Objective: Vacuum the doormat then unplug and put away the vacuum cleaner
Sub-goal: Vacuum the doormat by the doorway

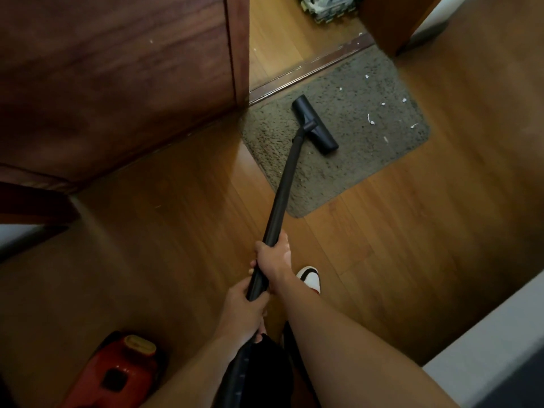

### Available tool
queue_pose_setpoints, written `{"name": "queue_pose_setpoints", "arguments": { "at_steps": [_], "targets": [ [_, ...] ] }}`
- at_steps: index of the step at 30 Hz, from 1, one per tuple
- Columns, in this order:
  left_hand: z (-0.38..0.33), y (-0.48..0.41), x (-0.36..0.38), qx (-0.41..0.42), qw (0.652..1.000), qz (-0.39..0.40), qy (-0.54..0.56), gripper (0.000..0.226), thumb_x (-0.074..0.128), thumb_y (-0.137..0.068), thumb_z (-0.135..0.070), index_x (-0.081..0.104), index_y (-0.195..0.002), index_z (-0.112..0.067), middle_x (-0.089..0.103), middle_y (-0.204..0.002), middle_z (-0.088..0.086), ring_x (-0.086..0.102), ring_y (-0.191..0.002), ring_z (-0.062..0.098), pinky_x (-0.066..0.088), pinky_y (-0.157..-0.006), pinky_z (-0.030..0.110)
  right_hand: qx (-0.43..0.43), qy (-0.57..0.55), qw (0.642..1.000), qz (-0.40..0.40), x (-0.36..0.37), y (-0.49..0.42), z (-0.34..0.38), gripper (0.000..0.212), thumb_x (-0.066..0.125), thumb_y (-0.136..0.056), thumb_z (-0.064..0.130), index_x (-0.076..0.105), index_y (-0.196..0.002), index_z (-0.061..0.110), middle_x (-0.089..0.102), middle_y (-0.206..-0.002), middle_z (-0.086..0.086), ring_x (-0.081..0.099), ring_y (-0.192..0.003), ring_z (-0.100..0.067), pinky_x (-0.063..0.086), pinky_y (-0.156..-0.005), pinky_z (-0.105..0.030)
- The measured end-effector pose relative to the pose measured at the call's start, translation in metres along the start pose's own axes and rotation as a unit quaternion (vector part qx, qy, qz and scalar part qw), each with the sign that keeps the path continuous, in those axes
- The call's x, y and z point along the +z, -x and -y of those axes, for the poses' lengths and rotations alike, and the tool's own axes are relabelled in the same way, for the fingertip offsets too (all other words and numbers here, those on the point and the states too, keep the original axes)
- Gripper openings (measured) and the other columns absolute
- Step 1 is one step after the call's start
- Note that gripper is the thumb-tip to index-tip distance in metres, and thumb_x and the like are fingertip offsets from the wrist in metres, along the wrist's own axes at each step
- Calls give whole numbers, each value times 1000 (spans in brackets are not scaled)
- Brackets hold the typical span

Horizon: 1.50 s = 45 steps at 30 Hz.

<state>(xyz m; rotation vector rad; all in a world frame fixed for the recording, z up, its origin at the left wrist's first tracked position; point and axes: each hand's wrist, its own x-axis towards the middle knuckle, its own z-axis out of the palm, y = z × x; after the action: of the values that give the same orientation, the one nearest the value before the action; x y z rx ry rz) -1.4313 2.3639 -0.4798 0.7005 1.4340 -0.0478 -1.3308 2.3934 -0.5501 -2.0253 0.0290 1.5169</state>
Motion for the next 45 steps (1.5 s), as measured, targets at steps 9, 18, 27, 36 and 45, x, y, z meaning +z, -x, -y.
{"name": "queue_pose_setpoints", "arguments": {
  "at_steps": [9, 18, 27, 36, 45],
  "targets": [
    [-55, -37, 18, 0, 1000, 7, -17, 12, 62, -95, -20, 64, -91, -10, 57, -68, 8, 52, -44, 17, 44, -44, 26, 3, -6, 1000, 1, -15, -42, 54, 55, 57, -95, 8, 37, -142, 27, 59, -90, -13, 57, -46, -14, 56, -49, -32],
    [-122, -70, 70, -14, 1000, -8, -8, 12, 63, -96, -18, 65, -94, -6, 57, -71, 11, 49, -46, 22, 44, -44, 28, -2, -12, 1000, 14, -63, -88, 113, 47, 58, -94, 9, 37, -131, 30, 58, -93, -14, 58, -50, -16, 57, -53, -34],
    [-165, -100, 114, -8, 1000, 2, -20, 11, 62, -97, -19, 64, -96, -8, 56, -71, 12, 49, -45, 22, 44, -44, 29, -2, -16, 1000, 1, -105, -123, 153, 42, 56, -96, 11, 38, -131, 27, 57, -86, -10, 57, -45, -13, 56, -52, -33],
    [-200, -118, 149, -2, 1000, 10, -5, 11, 62, -97, -19, 63, -96, -9, 55, -71, 12, 48, -42, 20, 42, -42, 28, -1, -27, 1000, 0, -138, -148, 186, 45, 58, -94, 11, 39, -132, 26, 57, -91, -12, 56, -47, -14, 53, -50, -31],
    [-208, -133, 171, 29, 1000, 11, 6, 14, 62, -96, -15, 60, -98, -1, 53, -70, 13, 46, -44, 24, 41, -40, 28, -23, -37, 999, -10, -159, -156, 203, 32, 55, -95, 4, 43, -121, 17, 52, -77, -10, 49, -46, -16, 49, -45, -28]
  ]
}}
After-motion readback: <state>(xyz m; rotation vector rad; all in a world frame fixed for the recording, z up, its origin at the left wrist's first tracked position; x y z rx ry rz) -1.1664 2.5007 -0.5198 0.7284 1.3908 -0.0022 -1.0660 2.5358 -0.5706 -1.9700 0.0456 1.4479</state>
